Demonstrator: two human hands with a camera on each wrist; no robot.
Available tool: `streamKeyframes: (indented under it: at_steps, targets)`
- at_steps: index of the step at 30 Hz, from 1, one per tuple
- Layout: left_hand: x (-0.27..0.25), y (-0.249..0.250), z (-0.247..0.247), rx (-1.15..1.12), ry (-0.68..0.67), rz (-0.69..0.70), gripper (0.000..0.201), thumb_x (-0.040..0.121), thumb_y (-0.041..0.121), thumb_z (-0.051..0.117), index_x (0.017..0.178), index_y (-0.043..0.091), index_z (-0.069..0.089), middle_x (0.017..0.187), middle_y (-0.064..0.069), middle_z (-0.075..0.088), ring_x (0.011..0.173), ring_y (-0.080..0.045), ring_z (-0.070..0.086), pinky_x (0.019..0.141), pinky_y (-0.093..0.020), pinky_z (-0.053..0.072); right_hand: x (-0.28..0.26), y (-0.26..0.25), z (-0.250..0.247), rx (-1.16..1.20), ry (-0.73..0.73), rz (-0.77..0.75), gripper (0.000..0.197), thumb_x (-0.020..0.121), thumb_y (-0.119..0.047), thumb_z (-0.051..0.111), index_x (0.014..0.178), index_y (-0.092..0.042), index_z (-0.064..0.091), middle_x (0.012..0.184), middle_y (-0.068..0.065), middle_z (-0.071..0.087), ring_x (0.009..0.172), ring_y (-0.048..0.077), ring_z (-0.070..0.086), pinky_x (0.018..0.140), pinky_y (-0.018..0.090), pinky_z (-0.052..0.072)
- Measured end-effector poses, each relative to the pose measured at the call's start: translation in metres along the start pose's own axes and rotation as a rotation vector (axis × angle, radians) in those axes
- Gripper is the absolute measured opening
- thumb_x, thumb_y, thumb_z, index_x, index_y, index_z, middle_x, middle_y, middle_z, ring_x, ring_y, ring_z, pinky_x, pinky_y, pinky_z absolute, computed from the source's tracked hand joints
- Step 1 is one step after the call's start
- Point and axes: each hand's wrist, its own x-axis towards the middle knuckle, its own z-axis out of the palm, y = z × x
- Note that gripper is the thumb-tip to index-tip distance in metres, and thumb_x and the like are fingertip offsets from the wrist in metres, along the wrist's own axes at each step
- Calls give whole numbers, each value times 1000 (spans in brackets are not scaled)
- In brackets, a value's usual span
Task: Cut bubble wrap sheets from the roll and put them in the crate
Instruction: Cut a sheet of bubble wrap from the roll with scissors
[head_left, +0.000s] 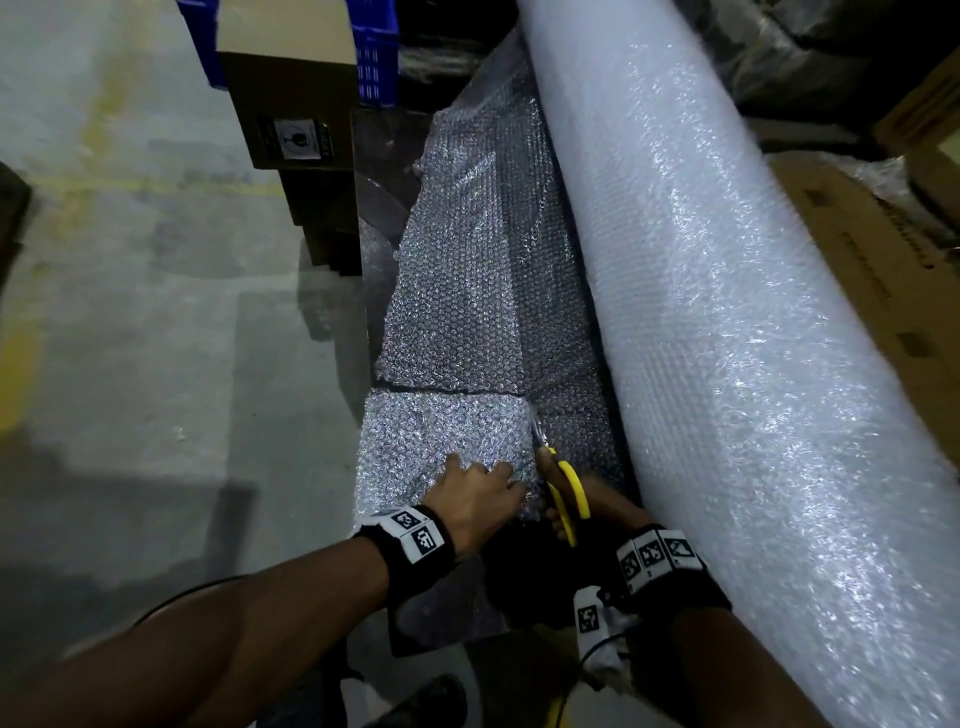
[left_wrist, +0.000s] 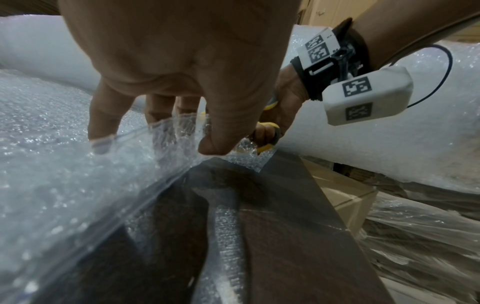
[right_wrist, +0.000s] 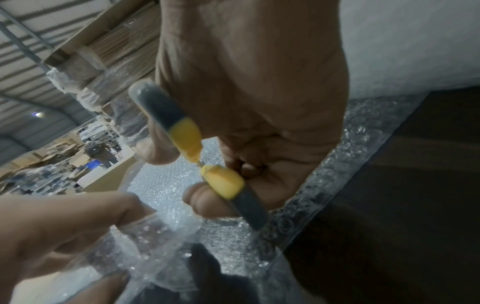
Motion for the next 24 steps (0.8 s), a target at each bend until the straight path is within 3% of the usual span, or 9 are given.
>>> streamKeyframes:
  at_steps: [2,5,13,19,24]
  targets:
    - [-1,0,-1,0,-6,7,27,98,16,44,124,8,46,124,-17,49,102,-40,62,101,-66,35,-2,-1,0,8,-12,1,54,82,-67,63,68,-16,54,55,2,51,45,14,46,48,22,37]
    - [-3,0,-2,11,-6,7,26,98,16,45,122,8,47,121,-17,49,100,-40,62,99,-65,37,-2,-2,-1,17,-37,-18,50,76,-66,66,73,-18,53,62,3,49,47,12,43,48,23,32]
    - [-4,1,0,3,-9,-24,26,98,14,46,123,7,47,119,-17,49,101,-41,61,103,-67,33,0,-1,-2,-13,-32,24,53,78,-67,66,61,-20,51,58,2,48,44,12,41,46,22,30]
    - [-2,-1,4,3,-5,-38,22,99,17,47,120,10,47,117,-15,50,97,-42,63,102,-67,34,-1,-3,-7,-36,-23,-4,50,79,-62,71,63,-19,52,53,2,48,47,13,43,48,22,32]
    - [-5,-5,2,-3,10,-42,25,99,21,46,122,12,48,119,-14,50,100,-40,62,101,-65,35,1,-6,-9,-46,-27,27,58,72,-73,69,57,-20,52,54,3,48,46,15,45,49,24,34]
